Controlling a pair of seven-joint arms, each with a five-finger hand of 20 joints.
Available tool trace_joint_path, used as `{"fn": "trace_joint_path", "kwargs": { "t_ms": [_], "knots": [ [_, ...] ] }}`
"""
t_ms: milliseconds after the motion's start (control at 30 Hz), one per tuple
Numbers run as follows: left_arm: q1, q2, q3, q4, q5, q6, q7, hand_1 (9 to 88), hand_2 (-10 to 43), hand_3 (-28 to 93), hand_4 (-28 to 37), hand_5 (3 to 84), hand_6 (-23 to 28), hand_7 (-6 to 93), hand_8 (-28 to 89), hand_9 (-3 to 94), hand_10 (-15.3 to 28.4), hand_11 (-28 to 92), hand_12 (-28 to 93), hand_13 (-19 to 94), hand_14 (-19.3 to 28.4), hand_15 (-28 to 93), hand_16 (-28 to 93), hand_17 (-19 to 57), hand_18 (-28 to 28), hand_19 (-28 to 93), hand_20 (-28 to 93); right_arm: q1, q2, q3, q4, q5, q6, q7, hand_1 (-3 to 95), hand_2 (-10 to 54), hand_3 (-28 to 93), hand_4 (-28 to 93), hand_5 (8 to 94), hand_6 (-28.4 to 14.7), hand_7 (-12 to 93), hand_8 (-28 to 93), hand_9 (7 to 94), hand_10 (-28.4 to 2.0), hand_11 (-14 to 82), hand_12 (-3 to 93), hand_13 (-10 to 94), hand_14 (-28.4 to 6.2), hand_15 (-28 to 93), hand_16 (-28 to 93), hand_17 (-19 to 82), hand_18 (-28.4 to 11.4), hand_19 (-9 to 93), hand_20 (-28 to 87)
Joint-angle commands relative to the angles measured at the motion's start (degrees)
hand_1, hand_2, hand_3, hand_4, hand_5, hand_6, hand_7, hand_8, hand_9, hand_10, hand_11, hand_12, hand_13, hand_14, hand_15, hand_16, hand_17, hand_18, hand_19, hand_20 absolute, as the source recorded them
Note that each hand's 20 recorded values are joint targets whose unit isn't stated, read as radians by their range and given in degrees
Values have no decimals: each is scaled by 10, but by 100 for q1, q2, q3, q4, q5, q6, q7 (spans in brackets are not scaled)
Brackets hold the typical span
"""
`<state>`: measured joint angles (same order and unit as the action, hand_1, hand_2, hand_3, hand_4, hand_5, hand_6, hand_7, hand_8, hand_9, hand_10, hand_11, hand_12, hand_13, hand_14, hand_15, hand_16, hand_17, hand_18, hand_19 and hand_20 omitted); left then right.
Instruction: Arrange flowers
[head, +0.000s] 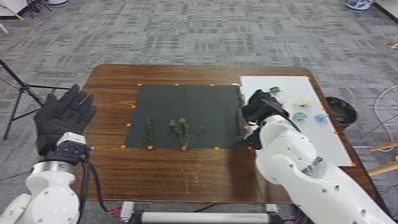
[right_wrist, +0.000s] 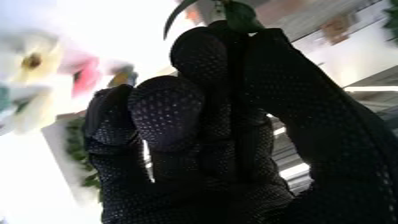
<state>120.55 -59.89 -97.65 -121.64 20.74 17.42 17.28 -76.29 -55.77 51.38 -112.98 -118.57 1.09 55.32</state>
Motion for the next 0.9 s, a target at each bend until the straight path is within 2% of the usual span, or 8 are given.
{"fn": "trace_joint_path", "kwargs": {
  "t_ms": [33, 233, 333, 567, 733, 867, 900],
  "knots": [
    [72, 12, 5, -42, -4, 34, -26, 242, 167, 710, -283, 415, 104, 82, -78, 309, 165, 205, 77, 227, 154, 235, -52, -84, 135, 348, 73, -93, -668, -474, 257, -449, -268, 335, 455, -95, 735, 5, 736, -22, 493, 189, 798, -104, 291, 579, 788, -57, 613, 439, 452, -255, 904, 344],
    [76, 38, -4, -41, 5, 34, -21, 242, 168, 710, -283, 416, 104, 82, -78, 309, 165, 206, 77, 227, 155, 236, -52, -84, 134, 348, 72, -300, -695, -623, 106, -526, -521, 351, 457, -95, 731, 9, 738, -22, 490, 190, 800, -105, 292, 579, 793, -58, 613, 435, 455, -259, 909, 340],
    [112, 12, -1, -45, -1, -5, -26, 247, 180, 739, -282, 416, 104, 82, -78, 309, 165, 207, 77, 227, 155, 236, -52, -84, 135, 348, 72, -374, -557, -784, 36, -716, -285, 259, 459, -95, 727, 9, 737, -21, 490, 193, 800, -105, 292, 580, 794, -58, 614, 433, 455, -259, 911, 335],
    [198, -6, -57, -60, 3, 13, -14, 252, 179, 741, -282, 417, 103, 85, -79, 309, 165, 207, 77, 228, 155, 236, -53, -85, 135, 349, 72, -555, -553, -760, -29, -620, -386, 270, 472, -95, 715, -11, 729, -21, 495, 187, 799, -108, 292, 581, 796, -63, 619, 420, 456, -259, 915, 327],
    [172, -11, -12, -44, 8, -7, -42, 252, 177, 737, -283, 416, 103, 85, -79, 309, 166, 207, 77, 227, 154, 235, -53, -85, 135, 350, 72, -549, -625, -755, 62, -600, -185, 209, 508, -95, 678, -95, 713, -16, 500, 170, 798, -109, 295, 577, 794, -63, 630, 396, 456, -255, 919, 316],
    [159, -25, 1, -31, 13, -7, -68, 252, 175, 734, -283, 416, 103, 86, -79, 309, 166, 209, 78, 227, 155, 237, -52, -84, 135, 349, 71, -536, -671, -738, 85, -554, -31, 116, 498, -95, 653, -172, 689, -16, 511, 163, 778, -125, 361, 521, 793, -62, 636, 387, 454, -252, 923, 308],
    [152, -28, 9, -28, 19, -10, -68, 252, 175, 734, -283, 417, 104, 86, -79, 309, 165, 210, 78, 227, 155, 237, -52, -84, 135, 349, 71, -531, -668, -742, 82, -563, 44, 95, 490, -95, 634, -184, 677, -20, 504, 156, 768, -135, 398, 481, 791, -62, 637, 388, 453, -251, 925, 304]
  ]
}}
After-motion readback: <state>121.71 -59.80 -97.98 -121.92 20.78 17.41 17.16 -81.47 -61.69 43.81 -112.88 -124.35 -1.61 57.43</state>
